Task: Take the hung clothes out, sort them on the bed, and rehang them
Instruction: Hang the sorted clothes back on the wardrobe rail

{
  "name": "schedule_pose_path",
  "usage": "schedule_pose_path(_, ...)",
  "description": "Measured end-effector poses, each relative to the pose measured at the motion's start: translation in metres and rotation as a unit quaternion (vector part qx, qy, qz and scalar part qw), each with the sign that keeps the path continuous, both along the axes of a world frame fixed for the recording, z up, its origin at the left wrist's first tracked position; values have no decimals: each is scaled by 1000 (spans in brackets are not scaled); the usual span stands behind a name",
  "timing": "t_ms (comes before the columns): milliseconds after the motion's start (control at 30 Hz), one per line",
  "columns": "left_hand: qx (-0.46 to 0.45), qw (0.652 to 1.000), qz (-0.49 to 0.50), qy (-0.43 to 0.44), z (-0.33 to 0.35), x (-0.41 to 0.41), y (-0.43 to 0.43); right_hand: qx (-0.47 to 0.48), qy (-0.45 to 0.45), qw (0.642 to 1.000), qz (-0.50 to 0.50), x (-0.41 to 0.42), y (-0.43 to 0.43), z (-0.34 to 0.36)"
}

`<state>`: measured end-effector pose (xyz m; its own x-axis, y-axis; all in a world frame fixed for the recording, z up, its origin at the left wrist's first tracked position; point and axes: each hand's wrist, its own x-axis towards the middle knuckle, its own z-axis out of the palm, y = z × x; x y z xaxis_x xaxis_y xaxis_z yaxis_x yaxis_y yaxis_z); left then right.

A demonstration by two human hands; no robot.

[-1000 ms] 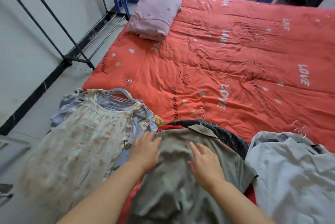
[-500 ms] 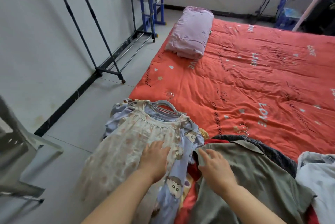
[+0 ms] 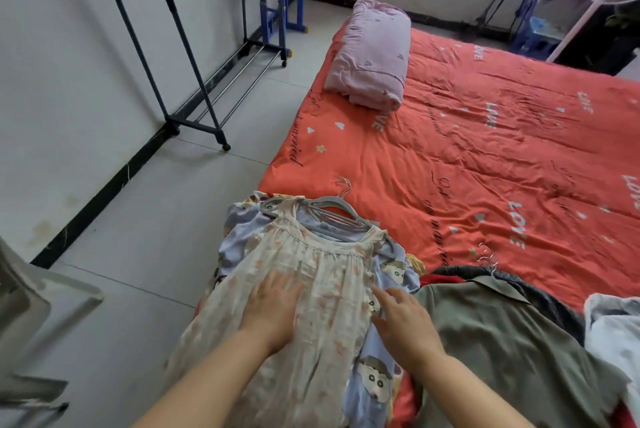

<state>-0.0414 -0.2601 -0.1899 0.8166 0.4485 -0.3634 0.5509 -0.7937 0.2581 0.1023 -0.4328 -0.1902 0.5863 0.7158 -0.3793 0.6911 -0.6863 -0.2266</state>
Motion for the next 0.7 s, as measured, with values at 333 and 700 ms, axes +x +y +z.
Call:
schedule_pose_path(333,-2,999,15,51,-60,55,69,-16,29,999,7,76,75,-57)
schedule_pose_path(700,-19,996,-1,85,-172,137,122,-5,-5,999,-46,171,157,-176)
